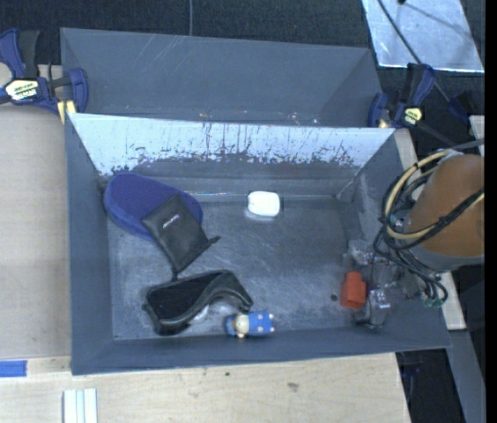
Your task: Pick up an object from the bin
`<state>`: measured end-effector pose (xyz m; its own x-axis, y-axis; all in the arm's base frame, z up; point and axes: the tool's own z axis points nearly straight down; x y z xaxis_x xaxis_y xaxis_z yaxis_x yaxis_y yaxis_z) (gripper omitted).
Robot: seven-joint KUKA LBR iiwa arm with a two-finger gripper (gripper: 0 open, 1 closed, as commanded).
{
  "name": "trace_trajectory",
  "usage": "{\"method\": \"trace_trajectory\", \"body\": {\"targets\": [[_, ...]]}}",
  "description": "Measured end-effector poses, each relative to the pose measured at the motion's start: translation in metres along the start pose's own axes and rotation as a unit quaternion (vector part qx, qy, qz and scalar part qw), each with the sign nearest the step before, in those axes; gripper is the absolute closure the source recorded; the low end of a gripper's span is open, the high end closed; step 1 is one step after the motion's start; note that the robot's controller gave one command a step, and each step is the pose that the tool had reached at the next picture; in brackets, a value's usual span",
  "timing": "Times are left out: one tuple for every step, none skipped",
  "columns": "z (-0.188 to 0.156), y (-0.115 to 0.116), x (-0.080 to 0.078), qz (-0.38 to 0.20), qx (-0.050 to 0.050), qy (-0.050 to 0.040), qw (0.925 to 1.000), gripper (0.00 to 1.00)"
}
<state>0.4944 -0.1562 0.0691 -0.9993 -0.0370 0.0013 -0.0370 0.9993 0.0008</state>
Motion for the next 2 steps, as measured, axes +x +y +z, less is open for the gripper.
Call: {"method": "trace_trajectory", "body": {"targets": [[0.0,-0.0002,-0.0005,-0.001,0.0,-0.0005,1.0,0.0],[-0.0008,0.0,-0.0009,-0.001,0.0,-0.0013,1.0,1.0]]}}
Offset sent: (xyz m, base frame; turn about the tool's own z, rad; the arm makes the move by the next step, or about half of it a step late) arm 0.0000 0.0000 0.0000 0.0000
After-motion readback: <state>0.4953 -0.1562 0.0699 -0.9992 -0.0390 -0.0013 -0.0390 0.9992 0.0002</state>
